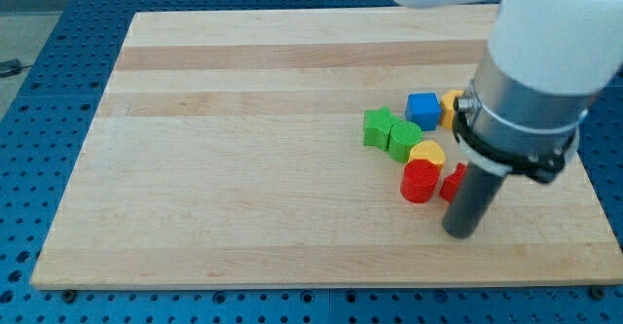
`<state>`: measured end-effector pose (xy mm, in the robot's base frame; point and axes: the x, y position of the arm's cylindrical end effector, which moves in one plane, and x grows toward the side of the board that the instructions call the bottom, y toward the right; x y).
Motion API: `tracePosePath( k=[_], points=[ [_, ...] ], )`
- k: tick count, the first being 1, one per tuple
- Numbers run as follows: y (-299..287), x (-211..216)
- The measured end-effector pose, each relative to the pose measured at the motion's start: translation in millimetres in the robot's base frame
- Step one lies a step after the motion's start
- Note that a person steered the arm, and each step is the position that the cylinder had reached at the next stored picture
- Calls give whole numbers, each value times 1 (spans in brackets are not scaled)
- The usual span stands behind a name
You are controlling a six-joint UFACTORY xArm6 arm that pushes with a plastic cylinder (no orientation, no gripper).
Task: Place the red star towards the right side of the yellow heart
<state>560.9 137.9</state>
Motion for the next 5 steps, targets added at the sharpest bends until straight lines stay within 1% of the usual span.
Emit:
tracePosePath(
  k=[1,3,4,5],
  points=[
    [4,-15],
    [25,-17],
    [-15,-3],
    [-71,2]
  ],
)
